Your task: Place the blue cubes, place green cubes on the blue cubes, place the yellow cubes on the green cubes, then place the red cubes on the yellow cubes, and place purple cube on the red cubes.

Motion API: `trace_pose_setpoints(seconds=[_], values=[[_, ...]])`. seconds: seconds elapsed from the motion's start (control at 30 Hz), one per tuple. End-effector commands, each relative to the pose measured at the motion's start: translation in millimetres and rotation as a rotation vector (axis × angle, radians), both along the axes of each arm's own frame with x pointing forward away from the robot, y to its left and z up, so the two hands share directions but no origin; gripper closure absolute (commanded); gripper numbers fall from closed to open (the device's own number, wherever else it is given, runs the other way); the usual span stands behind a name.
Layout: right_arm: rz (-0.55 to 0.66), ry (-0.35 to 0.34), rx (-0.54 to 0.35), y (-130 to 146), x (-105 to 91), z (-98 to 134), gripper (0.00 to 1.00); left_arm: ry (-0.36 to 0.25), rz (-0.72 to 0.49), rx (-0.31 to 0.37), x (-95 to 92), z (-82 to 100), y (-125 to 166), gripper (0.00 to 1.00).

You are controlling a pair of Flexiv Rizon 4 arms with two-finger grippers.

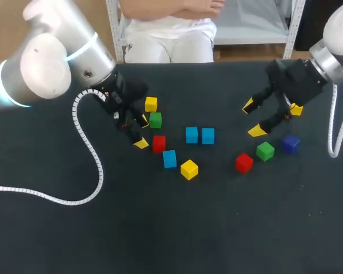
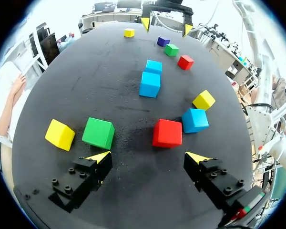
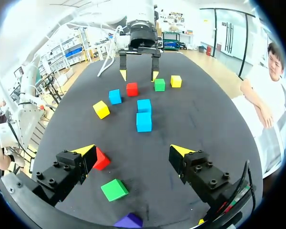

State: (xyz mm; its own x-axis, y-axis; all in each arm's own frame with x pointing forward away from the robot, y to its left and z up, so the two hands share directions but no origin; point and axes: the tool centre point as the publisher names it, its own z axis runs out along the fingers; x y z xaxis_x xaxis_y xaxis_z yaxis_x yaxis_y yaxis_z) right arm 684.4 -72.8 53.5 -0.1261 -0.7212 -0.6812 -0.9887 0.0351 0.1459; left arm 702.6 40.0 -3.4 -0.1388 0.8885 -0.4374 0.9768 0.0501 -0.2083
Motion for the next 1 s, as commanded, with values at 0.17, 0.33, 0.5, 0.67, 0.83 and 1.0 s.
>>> trace_pose_setpoints(seconds=[0.17, 0.33, 0.5, 0.67, 0.83, 1.0], values=[[-0.001, -0.003, 0.002, -0.4, -1.3, 0.2, 0.00, 0.022, -0.029, 0.001, 24.8, -8.5, -7.9, 0.00], [-0.001, -0.003, 0.002, -0.4, -1.3, 0.2, 0.00, 0.020, -0.038, 0.001, 32.4, -8.5, -11.8, 0.00], [-0.001, -0.003, 0.002, -0.4, -1.3, 0.2, 0.00, 0.024, -0.045, -0.006, 32.4, -13.2, -16.7, 0.00], [-0.001, -0.003, 0.002, -0.4, -1.3, 0.2, 0.00, 0.029, -0.034, -0.019, 19.6, -15.3, -17.1, 0.00], [-0.001, -0.003, 0.002, -0.4, -1.3, 0.2, 0.00, 0.056, 0.003, -0.005, -2.3, -16.5, -4.3, 0.00], [-0.001, -0.003, 0.002, -0.4, -1.3, 0.2, 0.00, 0.059, 0.026, 0.016, -21.8, -5.1, 7.1, 0.00]])
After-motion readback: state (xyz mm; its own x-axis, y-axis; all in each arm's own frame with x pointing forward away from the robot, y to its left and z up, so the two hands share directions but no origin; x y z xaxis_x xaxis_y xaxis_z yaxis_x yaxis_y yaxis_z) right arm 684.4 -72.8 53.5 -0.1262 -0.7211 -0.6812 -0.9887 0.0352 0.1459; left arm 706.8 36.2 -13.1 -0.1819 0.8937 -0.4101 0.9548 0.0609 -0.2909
